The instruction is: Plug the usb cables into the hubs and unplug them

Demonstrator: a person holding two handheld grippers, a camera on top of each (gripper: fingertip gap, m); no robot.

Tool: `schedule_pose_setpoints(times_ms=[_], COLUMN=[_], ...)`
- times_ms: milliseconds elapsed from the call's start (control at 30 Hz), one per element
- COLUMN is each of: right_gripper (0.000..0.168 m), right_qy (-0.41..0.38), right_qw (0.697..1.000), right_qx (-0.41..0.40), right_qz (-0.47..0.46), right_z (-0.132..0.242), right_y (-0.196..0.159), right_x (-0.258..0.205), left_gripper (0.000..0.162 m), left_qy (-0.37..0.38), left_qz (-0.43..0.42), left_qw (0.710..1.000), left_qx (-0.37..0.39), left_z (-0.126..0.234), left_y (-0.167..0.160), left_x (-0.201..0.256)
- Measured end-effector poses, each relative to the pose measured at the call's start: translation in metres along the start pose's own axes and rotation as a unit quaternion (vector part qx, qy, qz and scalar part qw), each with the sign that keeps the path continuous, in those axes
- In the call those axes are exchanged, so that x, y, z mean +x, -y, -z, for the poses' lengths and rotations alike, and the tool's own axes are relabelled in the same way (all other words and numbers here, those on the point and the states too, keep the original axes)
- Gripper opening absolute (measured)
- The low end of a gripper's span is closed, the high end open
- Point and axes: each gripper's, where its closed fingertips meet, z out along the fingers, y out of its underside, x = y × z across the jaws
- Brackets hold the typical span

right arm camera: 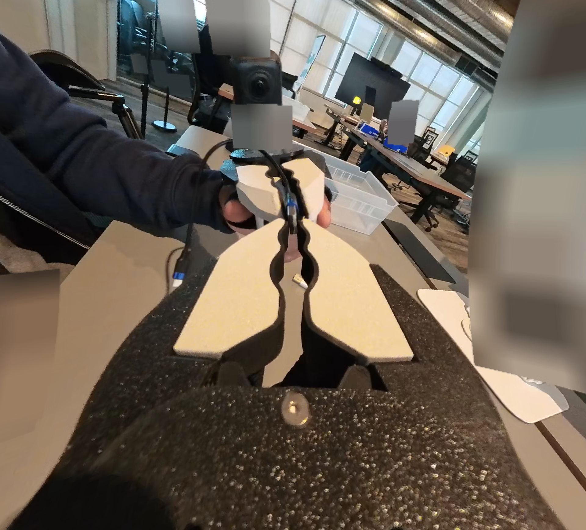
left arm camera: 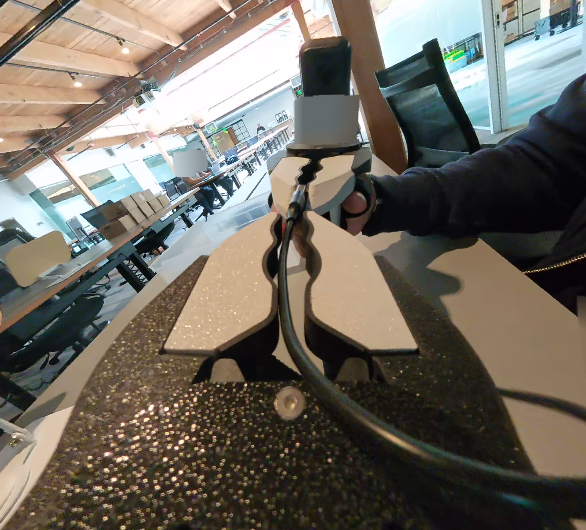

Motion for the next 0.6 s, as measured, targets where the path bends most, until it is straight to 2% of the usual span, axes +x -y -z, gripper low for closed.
schedule_pose_setpoints(times_ms=[467,600], right_gripper=[0.005,0.007], right_qy=[0.013,-0.009], right_qw=[1.0,1.0], right_qx=[0.0,0.006], right_qz=[-0.011,-0.011], right_z=[-0.0006,-0.0017], right_y=[-0.002,-0.0017], right_x=[-0.0029,0.0028], left_gripper=[0.008,0.007], left_qy=[-0.016,-0.001], left_qz=[0.0,0.01], left_qw=[1.0,1.0], left_qx=[0.002,0.004], left_z=[0.0003,0.0018], left_y=[0.0015,0.003], left_x=[0.0045,-0.0018])
